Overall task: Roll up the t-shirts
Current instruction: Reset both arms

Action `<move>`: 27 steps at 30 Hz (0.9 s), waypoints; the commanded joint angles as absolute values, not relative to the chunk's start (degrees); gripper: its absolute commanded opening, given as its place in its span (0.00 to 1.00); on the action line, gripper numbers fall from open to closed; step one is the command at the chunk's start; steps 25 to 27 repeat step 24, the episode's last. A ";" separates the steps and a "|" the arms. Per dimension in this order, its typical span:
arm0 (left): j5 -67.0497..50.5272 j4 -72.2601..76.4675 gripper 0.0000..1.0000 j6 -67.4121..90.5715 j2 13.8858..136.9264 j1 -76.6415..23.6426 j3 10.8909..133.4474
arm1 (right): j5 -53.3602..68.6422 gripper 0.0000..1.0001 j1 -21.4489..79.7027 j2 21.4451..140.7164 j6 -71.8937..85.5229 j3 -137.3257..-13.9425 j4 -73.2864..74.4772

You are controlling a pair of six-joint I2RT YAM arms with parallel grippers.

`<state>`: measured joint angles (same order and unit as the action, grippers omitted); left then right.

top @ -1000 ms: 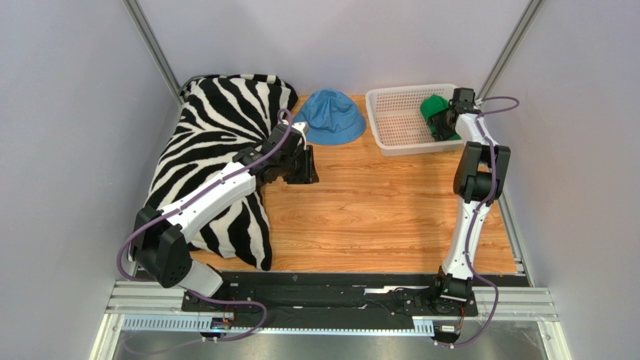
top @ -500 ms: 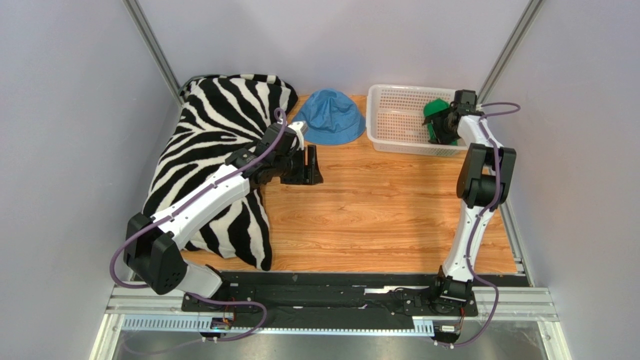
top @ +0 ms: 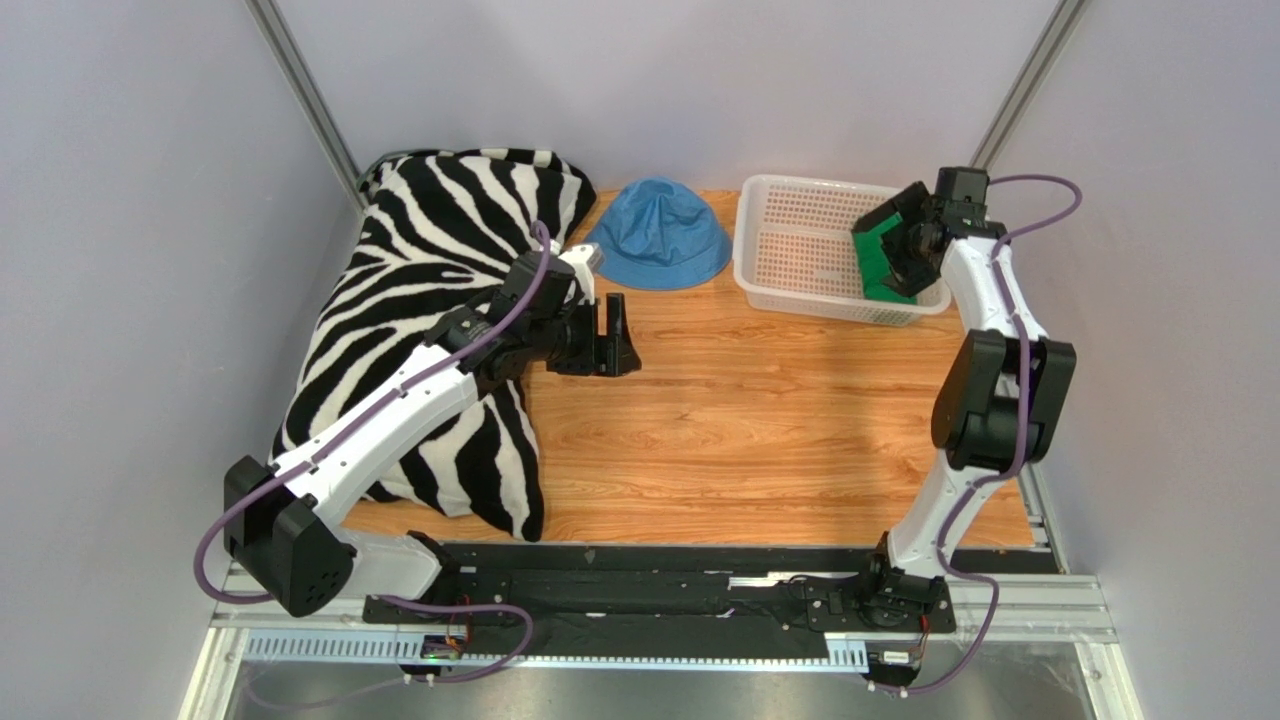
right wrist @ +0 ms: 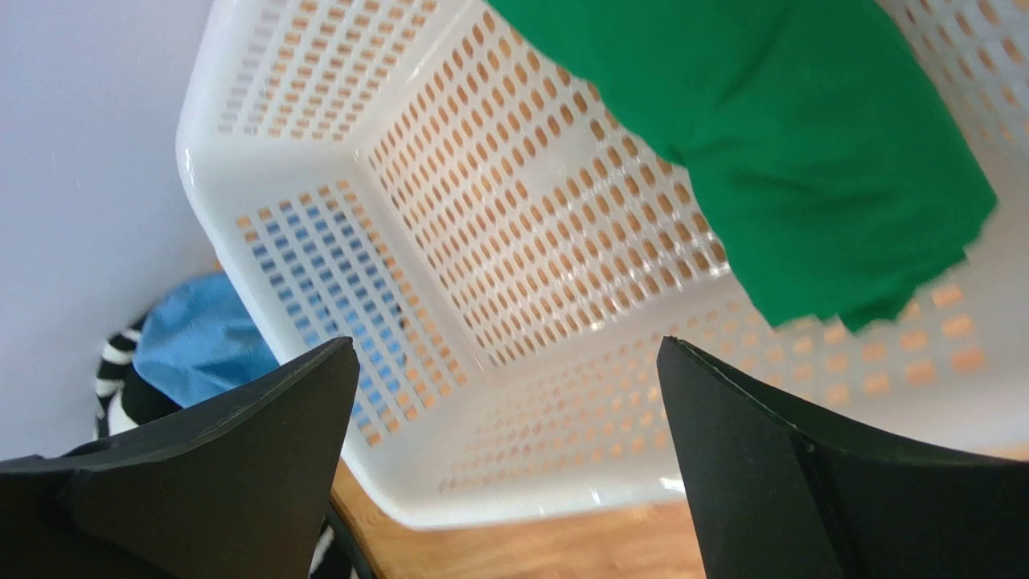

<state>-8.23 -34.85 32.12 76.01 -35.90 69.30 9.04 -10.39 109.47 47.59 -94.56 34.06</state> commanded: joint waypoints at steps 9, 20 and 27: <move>-6.07 -36.91 0.80 28.74 68.65 -35.68 64.16 | 6.25 1.00 3.85 63.40 41.66 -55.50 26.89; -1.32 -35.51 0.84 29.09 60.65 -35.68 57.58 | 5.54 1.00 9.49 43.07 36.39 -44.56 32.08; -0.18 -34.28 0.88 28.57 58.89 -35.68 56.43 | 6.15 1.00 9.32 43.59 35.07 -45.00 32.69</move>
